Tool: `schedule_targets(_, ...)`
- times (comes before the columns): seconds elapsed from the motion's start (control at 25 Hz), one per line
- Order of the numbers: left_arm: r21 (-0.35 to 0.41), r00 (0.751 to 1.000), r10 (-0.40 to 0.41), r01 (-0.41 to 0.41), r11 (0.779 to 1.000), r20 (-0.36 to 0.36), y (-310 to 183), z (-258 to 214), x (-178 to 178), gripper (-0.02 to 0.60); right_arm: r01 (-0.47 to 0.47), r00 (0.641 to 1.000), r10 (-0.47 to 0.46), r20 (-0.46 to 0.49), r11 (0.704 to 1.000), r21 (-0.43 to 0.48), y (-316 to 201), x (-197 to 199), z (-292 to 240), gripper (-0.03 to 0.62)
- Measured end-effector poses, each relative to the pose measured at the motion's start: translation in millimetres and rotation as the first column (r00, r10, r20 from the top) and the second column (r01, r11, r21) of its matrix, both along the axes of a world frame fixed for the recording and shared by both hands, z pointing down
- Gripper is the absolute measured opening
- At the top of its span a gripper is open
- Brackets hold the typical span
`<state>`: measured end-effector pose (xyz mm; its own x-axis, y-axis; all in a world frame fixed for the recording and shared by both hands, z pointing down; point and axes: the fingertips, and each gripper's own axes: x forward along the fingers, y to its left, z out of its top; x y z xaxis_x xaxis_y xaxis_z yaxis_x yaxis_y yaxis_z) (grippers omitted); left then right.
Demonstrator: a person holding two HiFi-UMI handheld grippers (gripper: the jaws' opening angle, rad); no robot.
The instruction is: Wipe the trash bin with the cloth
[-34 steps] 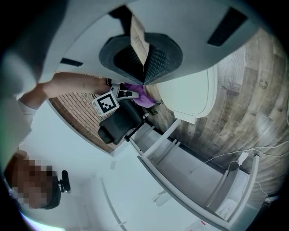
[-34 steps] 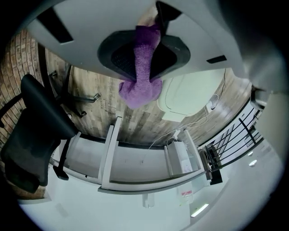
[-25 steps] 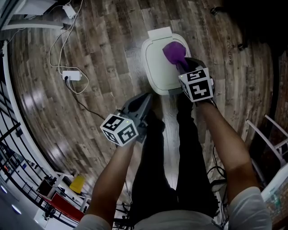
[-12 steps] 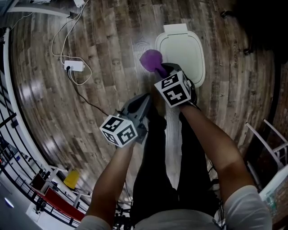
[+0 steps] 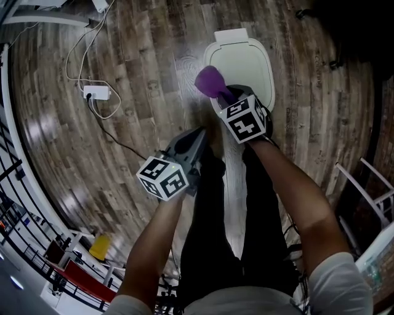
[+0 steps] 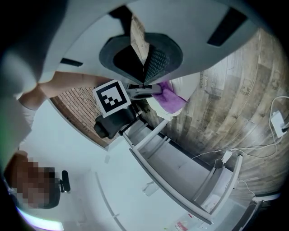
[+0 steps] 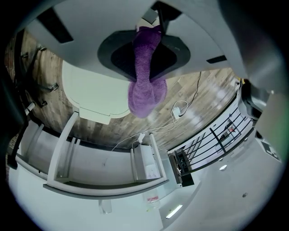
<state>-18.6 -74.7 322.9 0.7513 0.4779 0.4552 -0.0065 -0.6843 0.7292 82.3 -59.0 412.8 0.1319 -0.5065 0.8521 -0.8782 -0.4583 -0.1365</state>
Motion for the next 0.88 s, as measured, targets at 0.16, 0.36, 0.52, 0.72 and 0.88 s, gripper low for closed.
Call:
schedule_targets(0.16,0.002,1.0,0.024,-0.024,1.0,-0.003,15,0,11,0.004,-0.019,1.0,0.019,-0.006,1.0,0.006,19,8,-2,0.078)
schedule_targets(0.36,0.002,0.999,0.054,-0.054,0.999,0.002,34,1,25,0.003,-0.068,0.998,0.068,-0.006,0.998,0.001,52,24,-1,0.079)
schedule_targets(0.52,-0.002,0.997,0.078,-0.078,0.997,0.009,53,5,36,0.003,-0.116,0.993,0.116,0.001,0.993,-0.001,81,37,2,0.08)
schedule_targets(0.72,-0.014,0.994,0.106,-0.106,0.994,0.015,80,8,52,0.003,-0.168,0.986,0.168,0.005,0.986,-0.012,119,53,5,0.078)
schedule_targets(0.88,-0.018,0.991,0.13,-0.13,0.991,0.012,98,7,61,0.004,-0.206,0.979,0.205,-0.013,0.977,-0.053,155,69,12,0.078)
